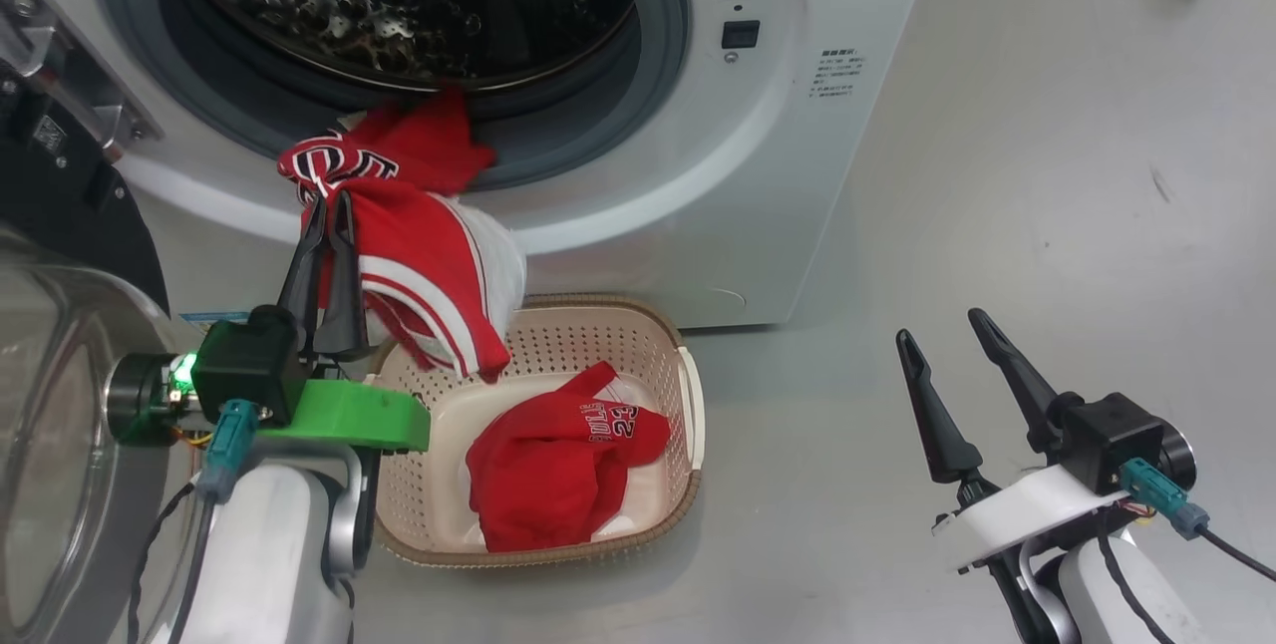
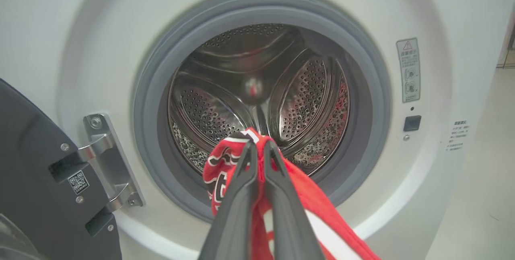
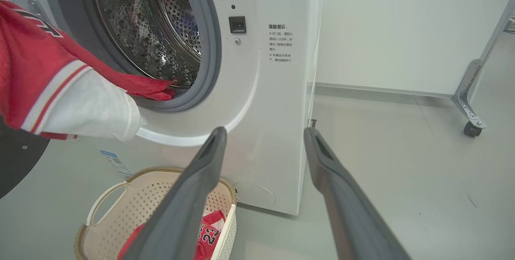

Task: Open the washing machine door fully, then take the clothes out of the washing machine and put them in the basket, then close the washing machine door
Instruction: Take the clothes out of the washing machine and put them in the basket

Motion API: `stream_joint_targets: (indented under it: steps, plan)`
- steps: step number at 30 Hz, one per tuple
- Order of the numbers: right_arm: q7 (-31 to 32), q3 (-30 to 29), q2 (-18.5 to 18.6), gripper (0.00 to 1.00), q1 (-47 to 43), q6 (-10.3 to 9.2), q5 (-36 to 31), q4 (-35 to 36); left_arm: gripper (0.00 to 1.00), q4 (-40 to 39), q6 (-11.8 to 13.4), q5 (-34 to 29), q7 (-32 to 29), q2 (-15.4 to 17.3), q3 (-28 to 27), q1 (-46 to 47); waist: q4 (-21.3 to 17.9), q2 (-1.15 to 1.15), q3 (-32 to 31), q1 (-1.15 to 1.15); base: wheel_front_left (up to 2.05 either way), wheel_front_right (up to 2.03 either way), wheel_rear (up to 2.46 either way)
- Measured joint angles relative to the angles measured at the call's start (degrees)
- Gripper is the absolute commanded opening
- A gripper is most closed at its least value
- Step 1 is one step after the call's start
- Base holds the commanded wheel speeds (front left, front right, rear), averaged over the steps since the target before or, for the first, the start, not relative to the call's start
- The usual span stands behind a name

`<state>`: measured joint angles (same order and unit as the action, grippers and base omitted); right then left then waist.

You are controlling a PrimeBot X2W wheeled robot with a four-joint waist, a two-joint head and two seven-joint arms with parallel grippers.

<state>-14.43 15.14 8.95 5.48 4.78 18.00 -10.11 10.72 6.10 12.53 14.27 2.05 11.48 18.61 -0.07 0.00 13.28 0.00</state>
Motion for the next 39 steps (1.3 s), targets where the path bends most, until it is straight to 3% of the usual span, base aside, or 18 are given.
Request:
stream_joint_targets:
  steps: [9,20,39]
  plan:
    - [0.0,0.9,-0.5,1.0,-1.6,-0.49,0.0,0.3,0.0,-5.6,0.2,0.1,-0.1,0.1,0.7,-7.2,1.5,0.0,-3.7,0.0,0.0,0.0,0.0]
    - [0.0,2.0,-1.1,1.0,-2.2,-0.77,-0.1,1.3,0.0,-6.1,0.2,1.6,-2.8,0.2,2.9,-13.5,0.7,0.0,-3.8,0.0,0.0,0.0,0.0]
    - [0.6,3.7,-1.6,1.0,-1.6,-0.31,-0.1,3.5,0.0,4.3,0.3,2.3,-6.7,0.3,7.0,-13.7,-4.4,0.0,0.1,0.0,0.0,0.0,0.0]
